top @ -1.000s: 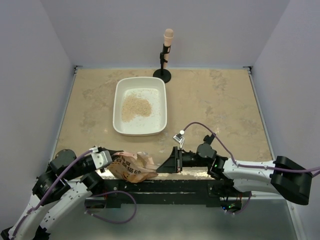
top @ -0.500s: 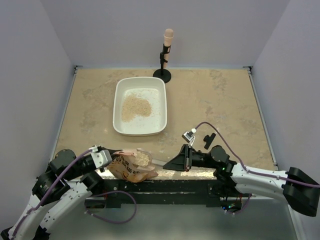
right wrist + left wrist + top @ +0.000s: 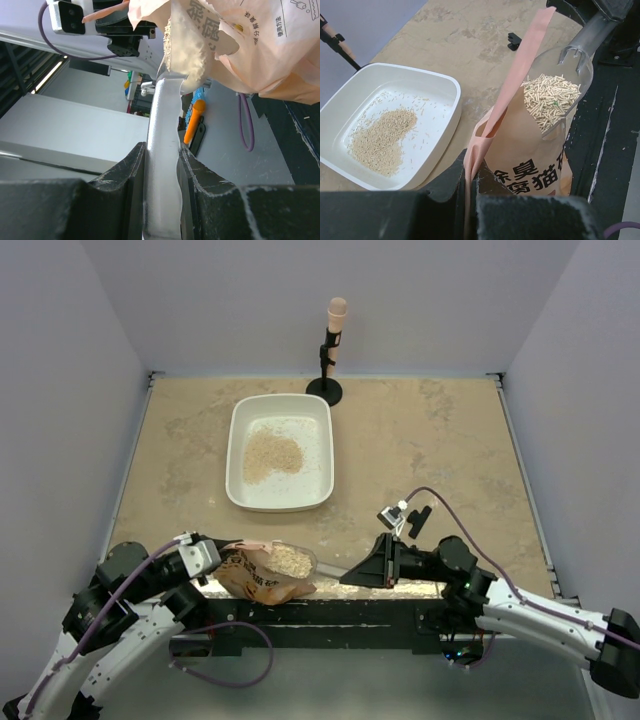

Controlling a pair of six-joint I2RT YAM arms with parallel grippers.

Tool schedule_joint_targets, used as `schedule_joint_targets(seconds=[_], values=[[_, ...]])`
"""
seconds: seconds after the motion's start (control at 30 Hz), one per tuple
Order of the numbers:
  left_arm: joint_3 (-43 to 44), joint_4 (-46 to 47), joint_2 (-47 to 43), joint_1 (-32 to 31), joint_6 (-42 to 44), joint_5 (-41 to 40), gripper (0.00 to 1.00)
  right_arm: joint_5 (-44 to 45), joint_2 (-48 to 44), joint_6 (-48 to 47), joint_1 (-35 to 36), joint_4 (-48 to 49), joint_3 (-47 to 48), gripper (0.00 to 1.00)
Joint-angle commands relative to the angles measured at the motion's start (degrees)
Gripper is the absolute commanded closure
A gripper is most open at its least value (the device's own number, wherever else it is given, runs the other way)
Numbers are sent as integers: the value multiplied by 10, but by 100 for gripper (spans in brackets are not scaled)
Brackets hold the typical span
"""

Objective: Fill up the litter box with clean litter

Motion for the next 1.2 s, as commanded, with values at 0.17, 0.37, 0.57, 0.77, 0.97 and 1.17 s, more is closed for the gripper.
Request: schedule_joint_targets(seconds=[0.17, 0.37, 0.57, 0.77, 0.97, 1.17], values=[[39, 138, -23, 1, -18, -16, 100, 27, -134, 6, -3, -131, -5, 100], [37, 140, -21, 1, -18, -19, 100, 61, -211, 10, -4, -206, 9, 100], [33, 141, -17, 1, -15, -14, 100, 111, -204, -4, -4, -265, 51, 100], [29, 142, -14, 1, -12, -6, 100, 180, -139, -25, -4, -258, 100, 100], [22, 142, -23, 1, -11, 1, 100, 236, -81, -28, -20, -227, 133, 100], [29, 131, -29, 1, -10, 13, 100, 208, 75, -49, -90, -135, 155, 100]])
